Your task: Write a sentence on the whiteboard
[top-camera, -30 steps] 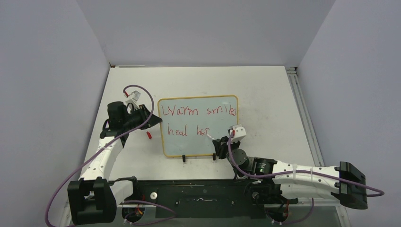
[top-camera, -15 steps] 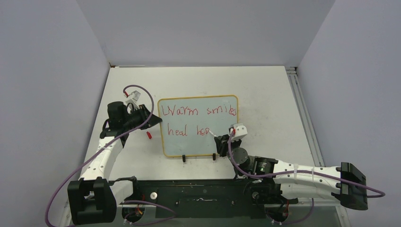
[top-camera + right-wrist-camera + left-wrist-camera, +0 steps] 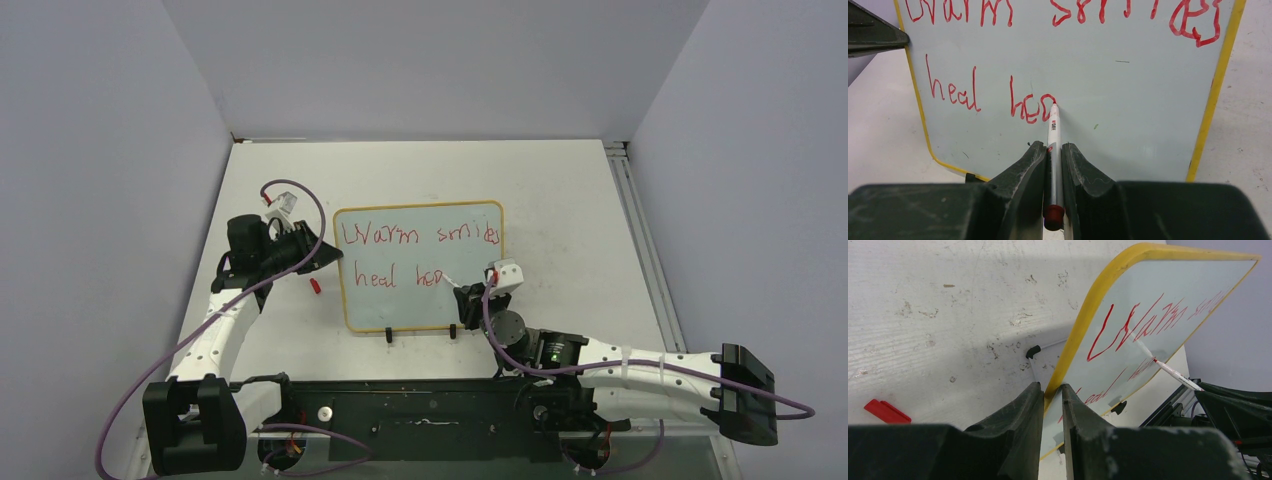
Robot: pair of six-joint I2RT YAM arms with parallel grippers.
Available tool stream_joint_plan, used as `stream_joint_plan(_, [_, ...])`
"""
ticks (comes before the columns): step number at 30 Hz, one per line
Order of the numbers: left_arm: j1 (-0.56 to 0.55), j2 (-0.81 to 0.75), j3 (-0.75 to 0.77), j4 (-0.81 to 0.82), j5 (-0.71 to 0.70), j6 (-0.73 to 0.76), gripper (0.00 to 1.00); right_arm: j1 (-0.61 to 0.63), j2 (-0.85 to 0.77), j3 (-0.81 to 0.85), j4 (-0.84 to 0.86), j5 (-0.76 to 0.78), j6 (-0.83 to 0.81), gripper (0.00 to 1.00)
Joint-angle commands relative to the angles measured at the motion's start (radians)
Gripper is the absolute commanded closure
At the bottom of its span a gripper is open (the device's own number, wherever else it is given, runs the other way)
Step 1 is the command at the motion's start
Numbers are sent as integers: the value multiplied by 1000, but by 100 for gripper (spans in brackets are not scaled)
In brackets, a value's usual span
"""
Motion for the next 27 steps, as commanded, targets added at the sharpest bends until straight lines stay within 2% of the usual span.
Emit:
stream_joint_plan(1, [-5, -6, 48, 12, 0, 14, 81, -8, -6, 18, -24, 15, 23, 95])
stream_joint_plan(10, [-5, -8, 48, 11, 0, 14, 81, 19, -28, -22, -65, 16, 101, 95])
stream_joint_plan(27, [-5, -10, 48, 12, 2, 14, 81, 42, -48, -13, -124, 70, 123, 95])
